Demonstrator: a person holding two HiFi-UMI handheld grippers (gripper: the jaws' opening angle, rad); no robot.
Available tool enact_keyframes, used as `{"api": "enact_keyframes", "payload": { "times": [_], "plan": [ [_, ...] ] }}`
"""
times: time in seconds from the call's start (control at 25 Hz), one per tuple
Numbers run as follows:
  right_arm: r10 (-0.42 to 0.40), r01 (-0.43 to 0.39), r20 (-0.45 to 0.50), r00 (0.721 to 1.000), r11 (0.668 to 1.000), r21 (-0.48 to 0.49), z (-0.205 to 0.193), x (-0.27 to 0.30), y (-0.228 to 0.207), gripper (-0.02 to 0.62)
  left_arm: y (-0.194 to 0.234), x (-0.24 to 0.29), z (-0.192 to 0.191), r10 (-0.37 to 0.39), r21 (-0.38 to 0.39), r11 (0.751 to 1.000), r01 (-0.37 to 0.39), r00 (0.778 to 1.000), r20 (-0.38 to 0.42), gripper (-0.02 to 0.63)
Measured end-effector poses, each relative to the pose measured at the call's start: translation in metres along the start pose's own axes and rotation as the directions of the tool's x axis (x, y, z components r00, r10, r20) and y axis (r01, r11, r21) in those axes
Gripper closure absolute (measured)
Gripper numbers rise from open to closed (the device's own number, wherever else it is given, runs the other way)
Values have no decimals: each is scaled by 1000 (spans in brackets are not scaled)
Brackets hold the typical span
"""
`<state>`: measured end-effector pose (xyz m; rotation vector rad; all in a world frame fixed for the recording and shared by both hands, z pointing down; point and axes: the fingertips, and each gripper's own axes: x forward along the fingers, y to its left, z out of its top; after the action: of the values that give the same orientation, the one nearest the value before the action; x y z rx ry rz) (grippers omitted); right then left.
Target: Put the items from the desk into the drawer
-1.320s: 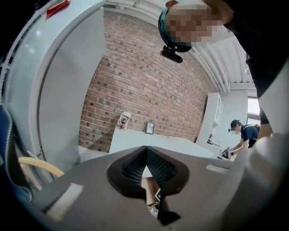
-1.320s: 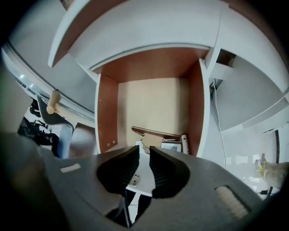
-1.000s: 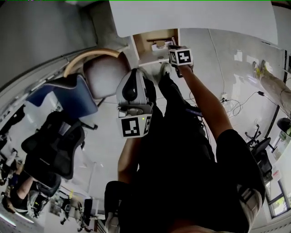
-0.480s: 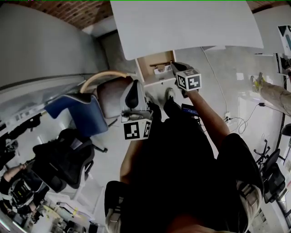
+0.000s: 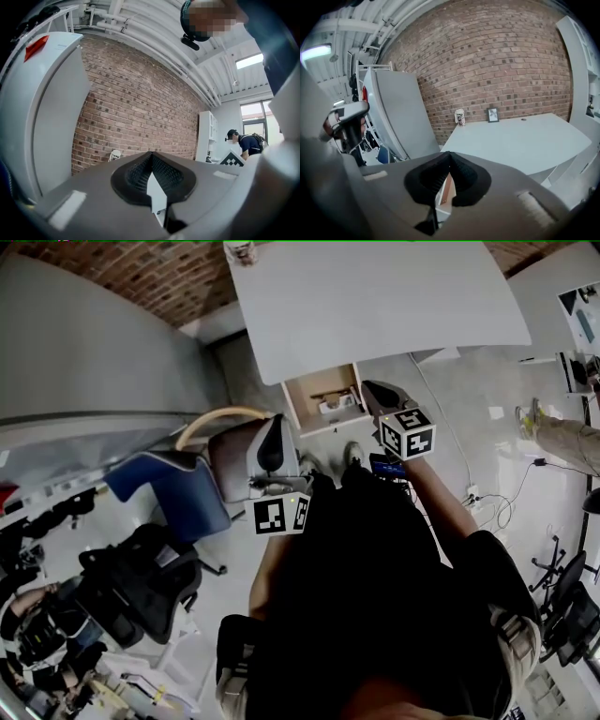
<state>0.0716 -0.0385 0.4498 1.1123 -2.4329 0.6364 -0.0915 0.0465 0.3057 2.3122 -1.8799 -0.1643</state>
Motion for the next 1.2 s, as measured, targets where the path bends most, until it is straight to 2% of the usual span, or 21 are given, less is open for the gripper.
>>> {"api": "enact_keyframes", "payload": {
  "times": [0.24, 0.4, 1.2],
  "plan": [
    [23, -26, 125, 992, 999, 21, 35, -42, 21, 592, -2, -3, 11, -1, 9, 1000, 1, 1000, 21, 594],
    [30, -32, 171, 985, 999, 10, 48, -52, 27, 592, -1, -1, 11, -5, 10, 1000, 4, 1000, 25, 594],
    [50, -46, 203, 978, 999, -26, 52, -63, 28, 594, -11, 1, 12, -23, 14, 1000, 22, 999, 26, 594]
  ]
}}
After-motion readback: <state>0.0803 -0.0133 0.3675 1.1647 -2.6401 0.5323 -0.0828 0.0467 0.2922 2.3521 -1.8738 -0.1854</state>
